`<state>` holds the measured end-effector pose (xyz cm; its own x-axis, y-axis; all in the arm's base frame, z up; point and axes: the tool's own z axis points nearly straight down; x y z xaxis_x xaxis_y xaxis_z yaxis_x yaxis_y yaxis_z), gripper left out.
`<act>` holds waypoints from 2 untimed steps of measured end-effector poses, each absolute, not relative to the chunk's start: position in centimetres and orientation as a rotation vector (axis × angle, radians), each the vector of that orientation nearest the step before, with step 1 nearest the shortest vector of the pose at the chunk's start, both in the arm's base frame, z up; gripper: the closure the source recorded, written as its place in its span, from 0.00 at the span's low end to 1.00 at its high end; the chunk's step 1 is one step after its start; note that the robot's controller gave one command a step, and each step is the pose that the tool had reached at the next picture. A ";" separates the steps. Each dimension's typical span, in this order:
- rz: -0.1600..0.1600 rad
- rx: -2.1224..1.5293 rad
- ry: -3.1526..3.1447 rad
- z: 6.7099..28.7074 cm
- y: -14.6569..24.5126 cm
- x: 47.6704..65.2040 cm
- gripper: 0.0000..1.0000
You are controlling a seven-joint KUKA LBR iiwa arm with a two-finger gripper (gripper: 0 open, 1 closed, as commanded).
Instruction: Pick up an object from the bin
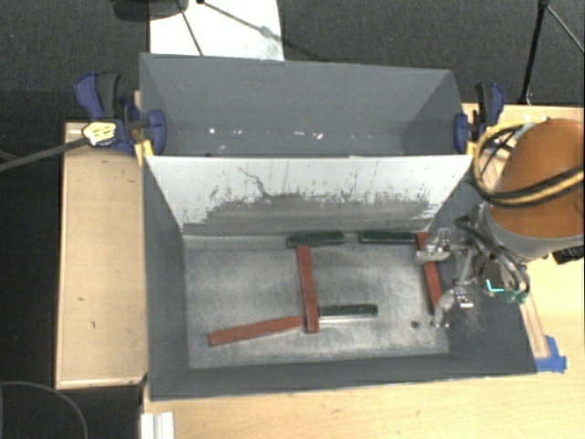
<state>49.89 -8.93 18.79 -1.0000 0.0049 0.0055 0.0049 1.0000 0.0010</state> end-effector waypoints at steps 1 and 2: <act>0.000 -0.002 -3.144 19.2 -8.9 50.1 0.00; 0.001 0.145 -3.145 12.4 -3.7 51.4 0.00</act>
Offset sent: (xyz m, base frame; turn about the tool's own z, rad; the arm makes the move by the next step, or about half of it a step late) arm 0.0219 0.0915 -0.1179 -0.1656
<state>51.38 -3.73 12.38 -0.9957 -0.0921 -0.0068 -0.0921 0.9958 -0.0009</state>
